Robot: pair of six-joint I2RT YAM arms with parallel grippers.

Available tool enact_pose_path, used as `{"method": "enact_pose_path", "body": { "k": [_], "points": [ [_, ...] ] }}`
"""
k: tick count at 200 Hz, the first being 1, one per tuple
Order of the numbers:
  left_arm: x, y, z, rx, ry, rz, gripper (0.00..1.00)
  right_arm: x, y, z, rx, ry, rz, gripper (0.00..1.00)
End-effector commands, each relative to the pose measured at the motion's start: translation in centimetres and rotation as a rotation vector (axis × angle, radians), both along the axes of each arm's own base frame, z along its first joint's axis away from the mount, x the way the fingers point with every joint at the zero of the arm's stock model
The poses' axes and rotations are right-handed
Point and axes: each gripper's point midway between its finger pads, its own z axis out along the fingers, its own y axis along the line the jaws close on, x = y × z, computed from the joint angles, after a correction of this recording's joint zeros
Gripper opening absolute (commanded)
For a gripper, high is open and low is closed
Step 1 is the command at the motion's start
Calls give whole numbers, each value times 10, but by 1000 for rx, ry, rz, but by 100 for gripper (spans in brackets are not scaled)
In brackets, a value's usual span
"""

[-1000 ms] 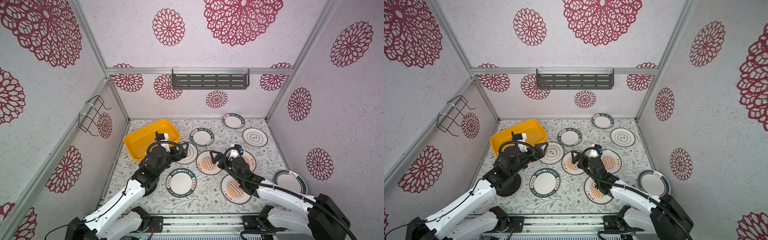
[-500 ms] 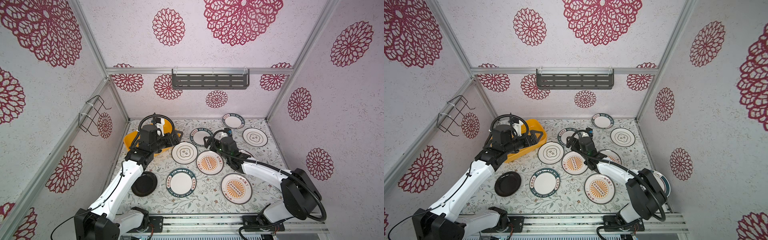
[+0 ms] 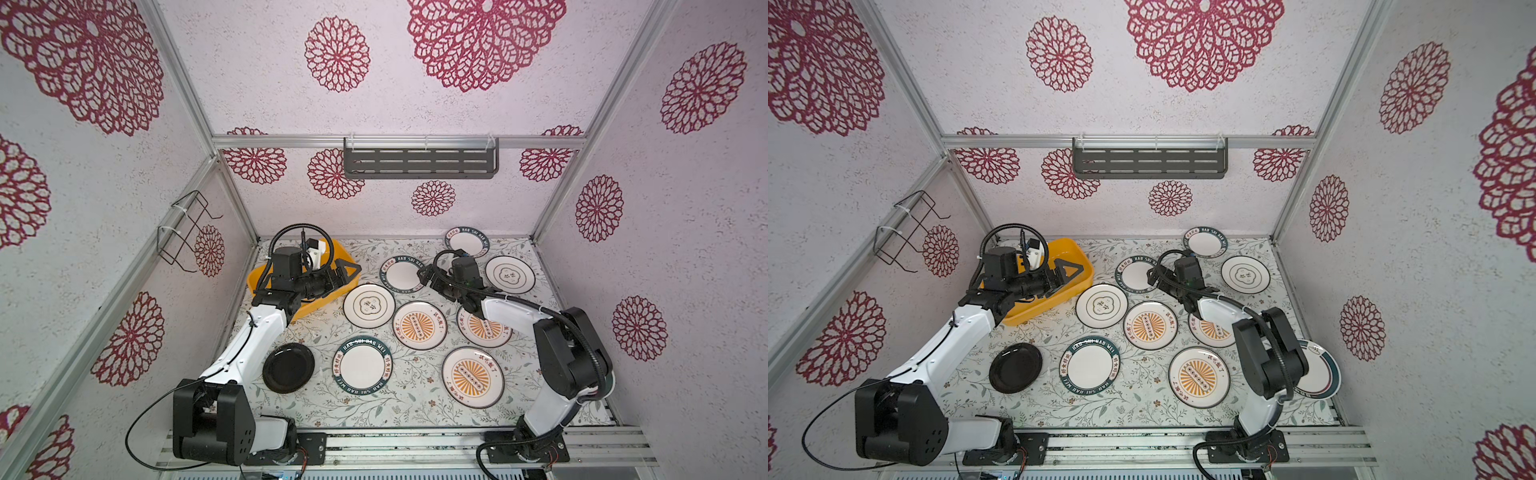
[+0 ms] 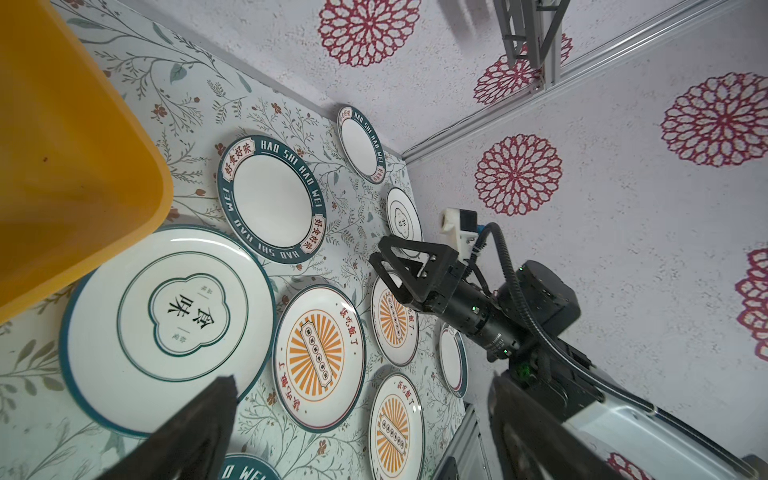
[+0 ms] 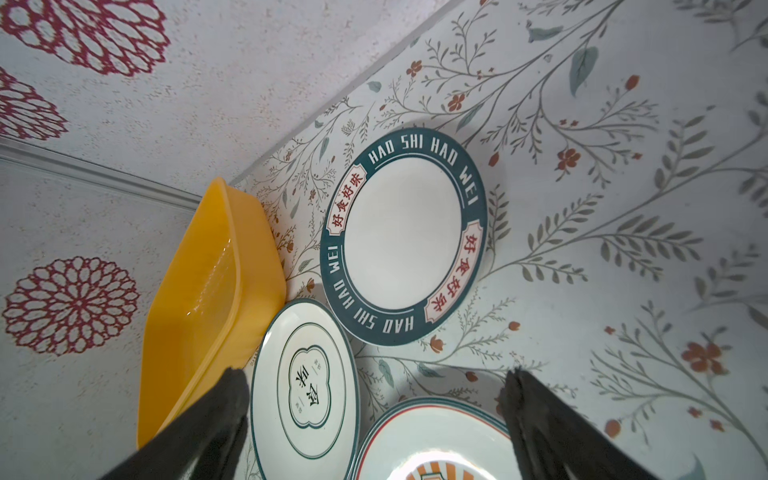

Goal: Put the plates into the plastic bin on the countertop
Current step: 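Reach the right gripper to the green-rimmed plate while the left arm moves forward, then grip the green-rimmed plate's edge with the right gripper and tilt it up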

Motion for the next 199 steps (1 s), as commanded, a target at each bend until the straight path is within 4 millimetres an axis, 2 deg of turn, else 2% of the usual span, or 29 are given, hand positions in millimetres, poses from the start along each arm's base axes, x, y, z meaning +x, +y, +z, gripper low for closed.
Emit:
{"method": "enact_pose_path", "body": {
  "k": [1,21,35,71,97,128,155,199],
  "points": [
    [-2,-2,15,4,-94,-55,97,22,3,14,91,-31,44,98],
    [1,5,4,48,-71,-28,97,35,4,-6,84,18,69,96],
    [2,2,0,33,-55,-45,97,41,5,-18,81,49,72,96],
    [8,2,-13,19,-8,-51,97,57,7,-36,96,72,65,91],
    [12,2,-15,-17,16,-56,97,63,12,-50,111,96,82,78],
    [20,7,-11,-123,28,-54,97,68,8,-69,111,124,45,70],
    [23,16,-13,-125,34,-25,97,67,9,-85,122,159,42,61],
    [21,15,-9,-120,22,-37,97,69,12,-102,142,196,34,43]
  ]
}}
